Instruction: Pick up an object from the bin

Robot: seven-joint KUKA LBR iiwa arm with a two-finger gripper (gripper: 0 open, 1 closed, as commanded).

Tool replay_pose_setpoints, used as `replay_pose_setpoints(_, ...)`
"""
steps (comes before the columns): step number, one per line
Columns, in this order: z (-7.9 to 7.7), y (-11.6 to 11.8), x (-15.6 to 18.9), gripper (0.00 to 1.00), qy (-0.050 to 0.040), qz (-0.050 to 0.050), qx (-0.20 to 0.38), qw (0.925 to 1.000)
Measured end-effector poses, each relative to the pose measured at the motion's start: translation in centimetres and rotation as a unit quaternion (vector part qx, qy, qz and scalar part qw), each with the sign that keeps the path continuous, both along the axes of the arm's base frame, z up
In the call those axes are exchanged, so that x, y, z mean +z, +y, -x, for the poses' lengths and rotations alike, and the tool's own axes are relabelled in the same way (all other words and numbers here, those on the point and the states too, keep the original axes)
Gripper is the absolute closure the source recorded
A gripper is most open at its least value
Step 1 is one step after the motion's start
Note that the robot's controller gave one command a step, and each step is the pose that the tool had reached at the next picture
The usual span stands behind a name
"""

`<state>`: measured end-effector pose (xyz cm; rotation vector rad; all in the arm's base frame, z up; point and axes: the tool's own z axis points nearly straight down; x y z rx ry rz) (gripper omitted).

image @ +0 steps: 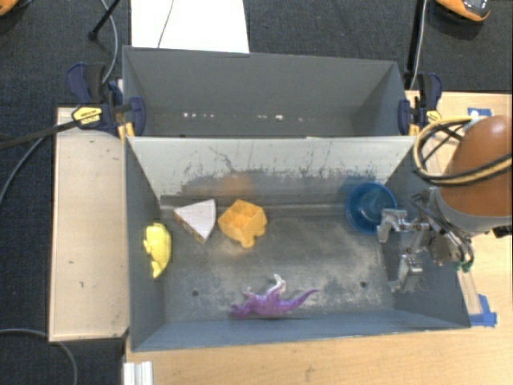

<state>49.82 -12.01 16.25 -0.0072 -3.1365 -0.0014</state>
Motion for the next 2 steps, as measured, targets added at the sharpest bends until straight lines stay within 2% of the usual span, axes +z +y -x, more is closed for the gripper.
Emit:
replay_pose_setpoints(1,-0.2,0.0,0.4,0.0,-0.0041,0.001,0.002,1.0)
replay_pose_setpoints(2,-4.9,-0.8,-5.3,0.0,-0.0063,0.001,-0.046,0.9989)
